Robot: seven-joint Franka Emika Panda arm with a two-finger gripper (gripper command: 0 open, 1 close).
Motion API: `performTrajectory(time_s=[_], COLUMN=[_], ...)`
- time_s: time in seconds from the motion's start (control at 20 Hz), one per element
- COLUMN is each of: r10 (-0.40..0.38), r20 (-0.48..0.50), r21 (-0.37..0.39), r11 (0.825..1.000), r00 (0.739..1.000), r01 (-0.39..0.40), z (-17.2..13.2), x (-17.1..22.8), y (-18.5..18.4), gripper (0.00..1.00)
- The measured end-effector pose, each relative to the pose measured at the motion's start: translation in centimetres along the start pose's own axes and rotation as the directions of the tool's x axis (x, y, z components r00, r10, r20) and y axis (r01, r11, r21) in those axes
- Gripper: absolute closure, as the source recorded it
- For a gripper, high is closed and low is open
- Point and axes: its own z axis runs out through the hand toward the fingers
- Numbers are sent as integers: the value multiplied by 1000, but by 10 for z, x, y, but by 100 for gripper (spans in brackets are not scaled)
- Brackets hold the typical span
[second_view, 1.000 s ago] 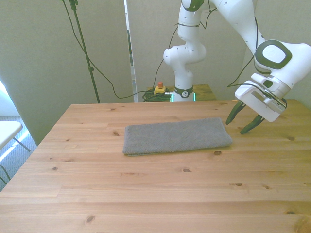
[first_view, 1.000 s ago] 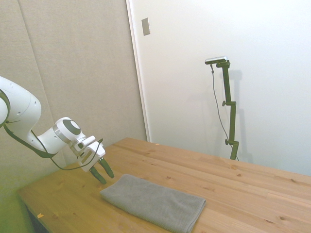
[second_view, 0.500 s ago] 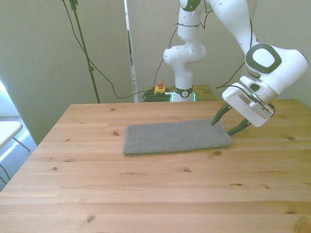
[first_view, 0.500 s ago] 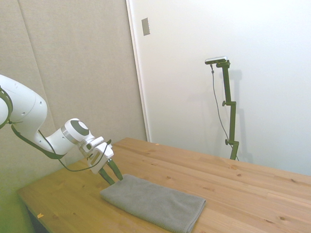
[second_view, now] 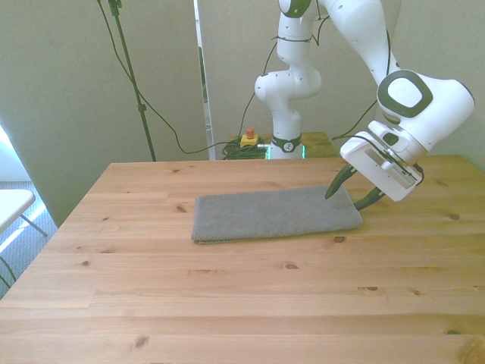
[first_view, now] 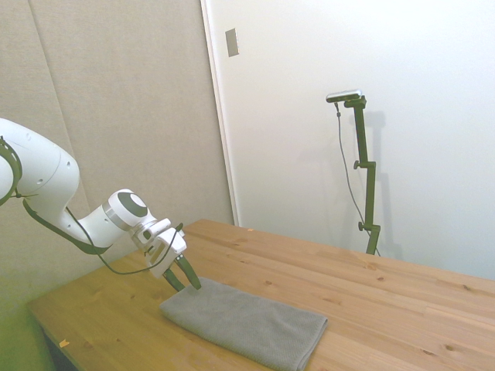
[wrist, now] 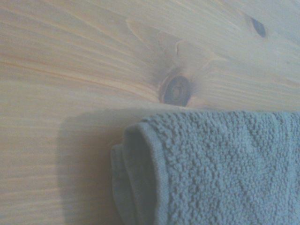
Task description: Fold the towel
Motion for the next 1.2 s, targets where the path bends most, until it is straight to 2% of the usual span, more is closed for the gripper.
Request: performTrajectory(time_s=[0.65, 0.85, 1.2], r10=[-11, 11, 79], r20=[10, 16, 27], r21=[1, 17, 89], r11=[1000, 1000, 993], r00=[1000, 1000, 997], r01=[11, -11, -81], z=[11, 14, -4], x=[-5, 7, 54], y=[-5, -2, 51], gripper=[100, 100, 100])
